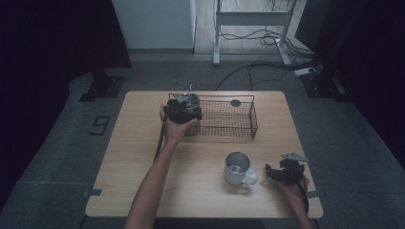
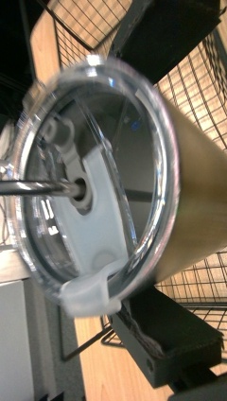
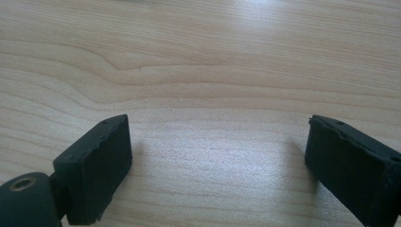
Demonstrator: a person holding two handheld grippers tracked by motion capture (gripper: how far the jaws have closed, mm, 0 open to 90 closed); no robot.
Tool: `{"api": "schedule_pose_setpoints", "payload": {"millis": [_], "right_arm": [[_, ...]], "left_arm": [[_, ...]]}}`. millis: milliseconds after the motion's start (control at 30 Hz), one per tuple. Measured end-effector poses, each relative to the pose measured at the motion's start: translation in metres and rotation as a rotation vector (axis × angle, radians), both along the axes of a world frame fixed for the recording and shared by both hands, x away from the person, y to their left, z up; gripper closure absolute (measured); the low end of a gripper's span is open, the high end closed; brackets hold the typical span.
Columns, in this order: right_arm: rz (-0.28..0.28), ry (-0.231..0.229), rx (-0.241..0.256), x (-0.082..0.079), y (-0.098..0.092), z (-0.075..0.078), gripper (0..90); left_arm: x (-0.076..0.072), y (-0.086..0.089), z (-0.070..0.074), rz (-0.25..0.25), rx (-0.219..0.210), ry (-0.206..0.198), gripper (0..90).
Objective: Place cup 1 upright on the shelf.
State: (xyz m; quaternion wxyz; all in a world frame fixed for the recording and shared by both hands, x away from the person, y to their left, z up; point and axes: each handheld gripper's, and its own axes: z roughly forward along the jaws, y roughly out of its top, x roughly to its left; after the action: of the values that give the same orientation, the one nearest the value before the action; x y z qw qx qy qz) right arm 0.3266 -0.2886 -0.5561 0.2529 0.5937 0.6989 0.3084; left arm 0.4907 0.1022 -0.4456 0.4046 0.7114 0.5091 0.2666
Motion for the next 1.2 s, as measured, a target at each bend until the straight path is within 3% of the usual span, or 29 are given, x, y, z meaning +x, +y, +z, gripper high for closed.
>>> {"api": "schedule_pose_setpoints", "payload": {"millis": [100, 200, 333, 567, 767, 900, 1067, 1200], "right_arm": [[0.0, 0.0, 0.0, 0.0, 0.0, 0.0, 8.0], [0.001, 0.001, 0.0, 0.0, 0.0, 0.0, 8.0], [0.001, 0.001, -0.001, 0.001, 0.0, 0.0, 8.1], [0.0, 0.001, 0.0, 0.001, 0.0, 0.0, 8.2], [0.0, 0.001, -0.001, 0.001, 0.0, 0.0, 8.1], [-0.001, 0.001, 0.0, 0.001, 0.0, 0.0, 8.2], [-0.002, 0.002, -0.001, 0.001, 0.0, 0.0, 8.2], [-0.005, 0.002, 0.001, 0.001, 0.0, 0.0, 8.2]], "left_arm": [[-0.005, 0.002, 0.005, -0.004, -0.006, -0.012, 0.0], [-0.016, 0.005, 0.015, -0.02, -0.006, -0.053, 0.0], [-0.024, 0.007, 0.022, -0.028, -0.012, -0.065, 0.0], [-0.039, 0.01, 0.029, -0.067, -0.012, -0.054, 0.0], [-0.056, 0.017, 0.034, -0.092, -0.021, -0.071, 0.5], [-0.069, 0.024, 0.036, -0.111, -0.059, -0.053, 0.7], [-0.082, 0.031, 0.036, -0.123, -0.055, -0.042, 1.0], [-0.099, 0.038, 0.033, -0.141, -0.05, -0.059, 2.0]]}}
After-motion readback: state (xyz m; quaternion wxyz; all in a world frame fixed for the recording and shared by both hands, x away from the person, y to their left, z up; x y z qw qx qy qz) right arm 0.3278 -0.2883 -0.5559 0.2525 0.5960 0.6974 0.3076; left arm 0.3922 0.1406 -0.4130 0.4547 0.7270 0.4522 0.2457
